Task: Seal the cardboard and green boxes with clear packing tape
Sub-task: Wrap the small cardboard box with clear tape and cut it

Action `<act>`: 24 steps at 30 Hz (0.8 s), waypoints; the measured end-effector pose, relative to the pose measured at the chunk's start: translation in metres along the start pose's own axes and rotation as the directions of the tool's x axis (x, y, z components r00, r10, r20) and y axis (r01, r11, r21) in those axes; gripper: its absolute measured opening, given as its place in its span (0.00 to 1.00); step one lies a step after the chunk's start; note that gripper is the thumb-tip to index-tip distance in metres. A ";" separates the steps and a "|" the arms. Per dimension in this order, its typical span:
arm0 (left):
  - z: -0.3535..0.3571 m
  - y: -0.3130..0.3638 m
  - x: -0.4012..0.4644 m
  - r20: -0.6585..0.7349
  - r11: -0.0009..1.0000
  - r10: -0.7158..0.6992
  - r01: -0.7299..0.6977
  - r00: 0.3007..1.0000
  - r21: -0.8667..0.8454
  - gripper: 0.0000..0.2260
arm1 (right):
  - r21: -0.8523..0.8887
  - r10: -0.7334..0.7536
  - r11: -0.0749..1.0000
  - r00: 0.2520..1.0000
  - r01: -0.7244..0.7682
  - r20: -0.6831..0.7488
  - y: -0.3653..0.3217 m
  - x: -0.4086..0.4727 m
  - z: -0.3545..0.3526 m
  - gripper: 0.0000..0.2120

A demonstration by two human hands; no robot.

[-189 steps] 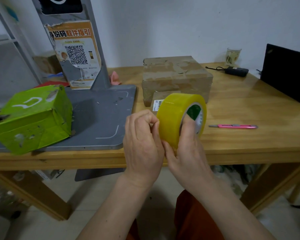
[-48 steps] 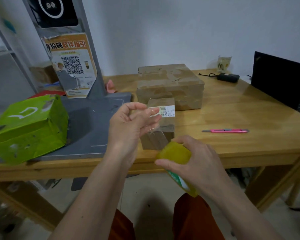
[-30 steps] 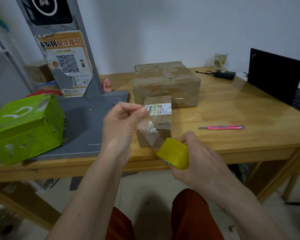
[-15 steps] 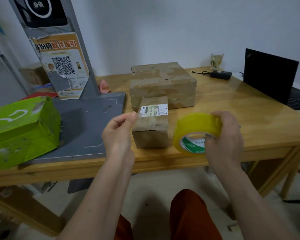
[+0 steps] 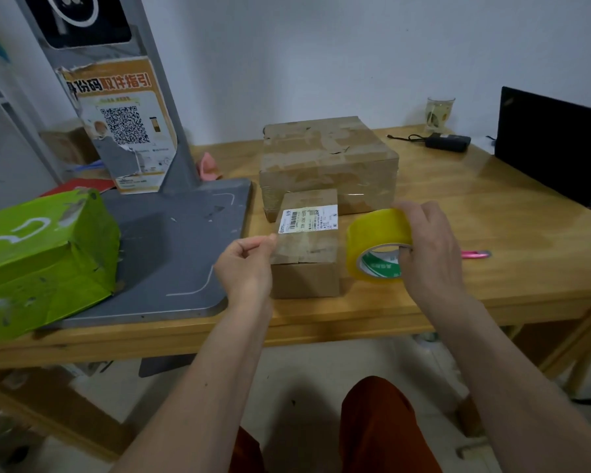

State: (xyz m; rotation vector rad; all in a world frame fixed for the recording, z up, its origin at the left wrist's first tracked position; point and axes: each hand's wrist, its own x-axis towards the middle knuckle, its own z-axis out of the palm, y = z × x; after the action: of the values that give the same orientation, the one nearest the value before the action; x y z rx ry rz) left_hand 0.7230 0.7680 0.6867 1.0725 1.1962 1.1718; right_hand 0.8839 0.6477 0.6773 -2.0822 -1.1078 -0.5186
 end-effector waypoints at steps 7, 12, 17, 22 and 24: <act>-0.002 -0.006 0.005 -0.016 0.998 -0.006 0.007 1.000 0.058 0.02 | 0.022 -0.004 1.000 0.998 0.003 0.061 0.006 0.004 0.007 0.27; -0.003 -0.012 0.011 0.026 0.983 0.004 -0.009 1.000 0.183 0.04 | 0.038 -0.001 0.999 0.996 -0.002 0.087 0.007 0.004 0.010 0.26; -0.004 -0.014 0.017 -0.002 0.952 0.051 -0.048 0.999 0.304 0.20 | 0.039 0.021 0.999 0.994 -0.026 0.111 0.012 0.001 0.014 0.25; -0.004 -0.015 -0.009 0.459 0.312 0.581 -0.704 0.672 0.637 0.13 | 0.012 0.019 1.000 0.992 -0.020 0.121 0.009 0.001 0.018 0.26; 0.004 -0.018 -0.027 0.687 0.115 0.353 -0.758 0.635 0.642 0.20 | 0.012 0.030 0.999 0.992 -0.032 0.121 0.009 0.001 0.019 0.26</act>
State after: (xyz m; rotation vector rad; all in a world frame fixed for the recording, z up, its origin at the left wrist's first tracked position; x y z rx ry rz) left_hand 0.7281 0.7394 0.6716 2.7631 1.0869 0.6331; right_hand 0.8925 0.6589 0.6618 -2.1386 -1.1427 -0.3727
